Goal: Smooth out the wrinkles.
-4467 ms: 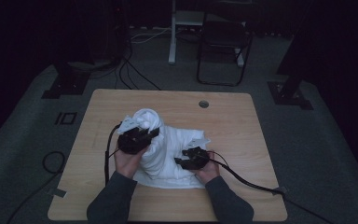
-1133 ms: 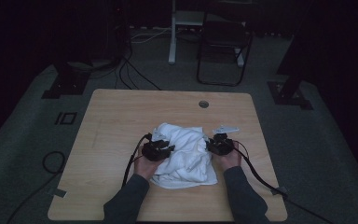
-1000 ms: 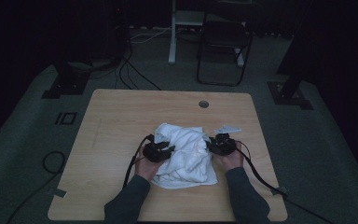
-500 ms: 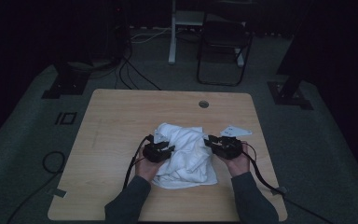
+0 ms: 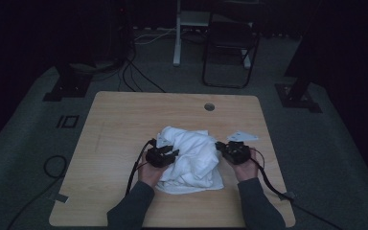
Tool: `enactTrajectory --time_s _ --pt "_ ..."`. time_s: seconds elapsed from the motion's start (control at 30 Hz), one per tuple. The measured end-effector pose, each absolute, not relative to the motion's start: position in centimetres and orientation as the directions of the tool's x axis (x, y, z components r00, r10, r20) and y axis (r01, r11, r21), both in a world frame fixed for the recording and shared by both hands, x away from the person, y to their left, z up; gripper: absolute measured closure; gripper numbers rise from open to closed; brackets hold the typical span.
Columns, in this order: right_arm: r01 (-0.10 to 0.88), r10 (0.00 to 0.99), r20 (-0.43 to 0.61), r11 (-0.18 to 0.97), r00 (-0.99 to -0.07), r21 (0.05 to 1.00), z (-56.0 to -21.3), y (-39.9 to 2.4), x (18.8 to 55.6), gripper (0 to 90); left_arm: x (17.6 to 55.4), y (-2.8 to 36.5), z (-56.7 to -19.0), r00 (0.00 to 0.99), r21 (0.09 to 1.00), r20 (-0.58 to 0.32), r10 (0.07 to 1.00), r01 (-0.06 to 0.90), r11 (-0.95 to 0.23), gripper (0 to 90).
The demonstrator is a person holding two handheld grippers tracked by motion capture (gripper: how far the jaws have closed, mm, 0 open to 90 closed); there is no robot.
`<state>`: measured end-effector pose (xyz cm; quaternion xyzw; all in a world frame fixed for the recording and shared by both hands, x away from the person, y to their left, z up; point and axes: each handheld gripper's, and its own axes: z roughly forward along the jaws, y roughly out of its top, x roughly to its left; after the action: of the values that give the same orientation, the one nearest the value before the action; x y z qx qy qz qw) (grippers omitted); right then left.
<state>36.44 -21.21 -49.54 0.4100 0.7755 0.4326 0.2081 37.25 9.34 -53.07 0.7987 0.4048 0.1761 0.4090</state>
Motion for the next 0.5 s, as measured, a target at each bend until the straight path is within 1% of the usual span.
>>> enactTrajectory --time_s 0.07,0.2,0.23,0.3,0.4,0.5 --pt "0.476 0.825 0.056 0.267 -0.562 0.838 -49.8 -23.0 36.2 85.6 37.2 9.2 -53.0 0.612 0.796 -0.047 0.79 0.5 -0.34 64.8" --pt "0.485 0.828 0.05 0.276 -0.558 0.83 -50.3 -23.3 35.8 84.6 37.1 9.0 -52.9 0.609 0.794 -0.032 0.793 0.497 -0.349 64.8" --pt "0.476 0.828 0.048 0.274 -0.559 0.835 -50.3 -23.1 35.3 73.6 37.1 9.0 -52.9 0.606 0.795 -0.036 0.795 0.499 -0.345 64.7" --pt "0.443 0.818 0.042 0.267 -0.574 0.856 -49.7 -22.7 34.4 66.3 37.1 9.0 -53.0 0.603 0.797 -0.041 0.797 0.501 -0.338 64.6" --pt "0.404 0.791 0.032 0.277 -0.611 0.872 -48.8 -21.8 32.9 62.4 36.9 9.0 -52.9 0.599 0.797 -0.038 0.8 0.501 -0.337 64.6" --pt "0.388 0.749 0.036 0.301 -0.661 0.871 -48.7 -20.4 31.5 59.9 36.7 8.9 -52.9 0.596 0.797 -0.035 0.802 0.501 -0.338 64.5"
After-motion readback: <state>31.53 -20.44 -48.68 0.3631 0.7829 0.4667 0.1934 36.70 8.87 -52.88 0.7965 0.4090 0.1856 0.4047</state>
